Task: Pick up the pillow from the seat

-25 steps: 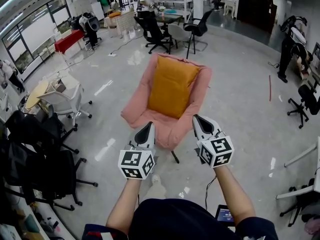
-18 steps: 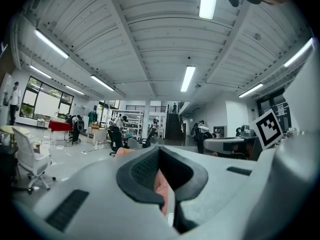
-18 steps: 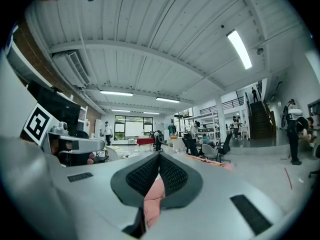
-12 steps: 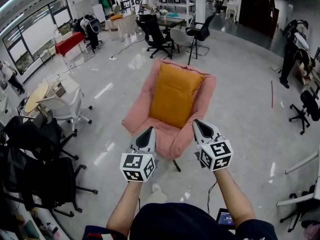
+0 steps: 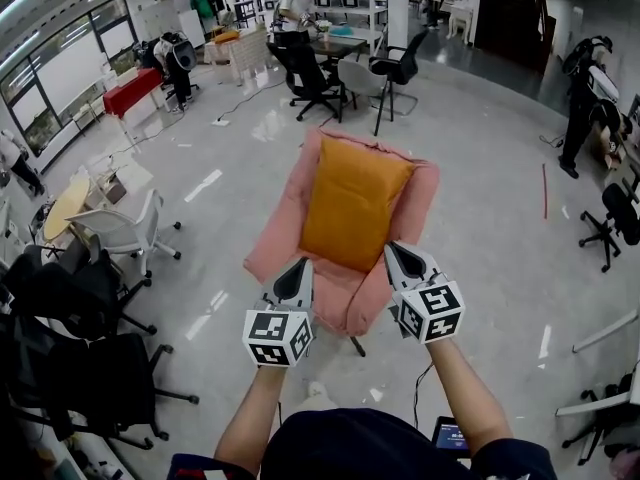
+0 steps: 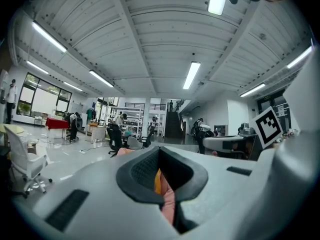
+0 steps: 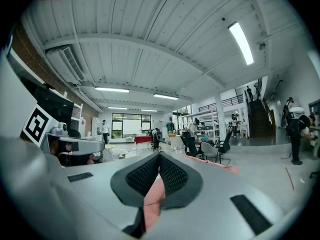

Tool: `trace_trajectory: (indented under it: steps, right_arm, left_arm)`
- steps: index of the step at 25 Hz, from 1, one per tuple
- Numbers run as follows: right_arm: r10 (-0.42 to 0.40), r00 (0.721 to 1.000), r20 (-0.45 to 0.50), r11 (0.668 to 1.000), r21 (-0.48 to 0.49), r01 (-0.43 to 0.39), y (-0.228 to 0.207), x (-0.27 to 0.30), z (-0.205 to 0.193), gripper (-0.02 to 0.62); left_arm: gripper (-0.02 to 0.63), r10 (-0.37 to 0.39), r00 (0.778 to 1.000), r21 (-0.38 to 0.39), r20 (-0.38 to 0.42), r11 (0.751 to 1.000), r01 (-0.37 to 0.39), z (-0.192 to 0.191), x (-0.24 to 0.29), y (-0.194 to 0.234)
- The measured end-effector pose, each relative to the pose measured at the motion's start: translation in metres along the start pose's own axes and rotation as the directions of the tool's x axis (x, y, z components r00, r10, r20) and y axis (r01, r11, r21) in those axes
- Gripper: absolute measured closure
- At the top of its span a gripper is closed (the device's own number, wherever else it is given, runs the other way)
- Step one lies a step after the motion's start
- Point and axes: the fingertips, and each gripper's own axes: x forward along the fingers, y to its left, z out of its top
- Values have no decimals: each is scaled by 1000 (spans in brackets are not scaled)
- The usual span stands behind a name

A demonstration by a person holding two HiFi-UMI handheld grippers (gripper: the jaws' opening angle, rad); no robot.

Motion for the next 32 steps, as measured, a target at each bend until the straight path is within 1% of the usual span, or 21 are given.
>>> trace_trajectory:
  steps: [5, 10, 14, 19, 26, 32]
  right_arm:
    - [-4, 1000, -9, 1000, -3, 4, -1, 34, 6, 578]
    - [-11, 1000, -19, 1000, -3, 11, 1, 63, 8, 578]
    - [-8, 1000, -25, 1000, 10, 9, 9, 88, 9, 578]
    - [-15, 999, -36, 1000, 0, 15, 24, 113, 9, 578]
    - [-30, 998, -59, 999, -27, 29, 36, 142, 2, 578]
    - [-41, 996, -75, 999, -32, 39, 43, 158, -5, 578]
  left_arm:
    - [603, -22, 999, -15, 22, 1000, 23, 9, 16, 24]
    - [603, -22, 1000, -34, 21, 999, 22, 11, 28, 54]
    - [603, -14, 1000, -49, 19, 999, 15, 12, 34, 84]
    - [603, -17, 1000, -66, 19, 998, 18, 10, 37, 115]
    - [603, -32, 999, -83, 16, 996, 33, 4, 45, 150]
    - [603, -48, 999, -92, 2, 995, 48, -4, 47, 167]
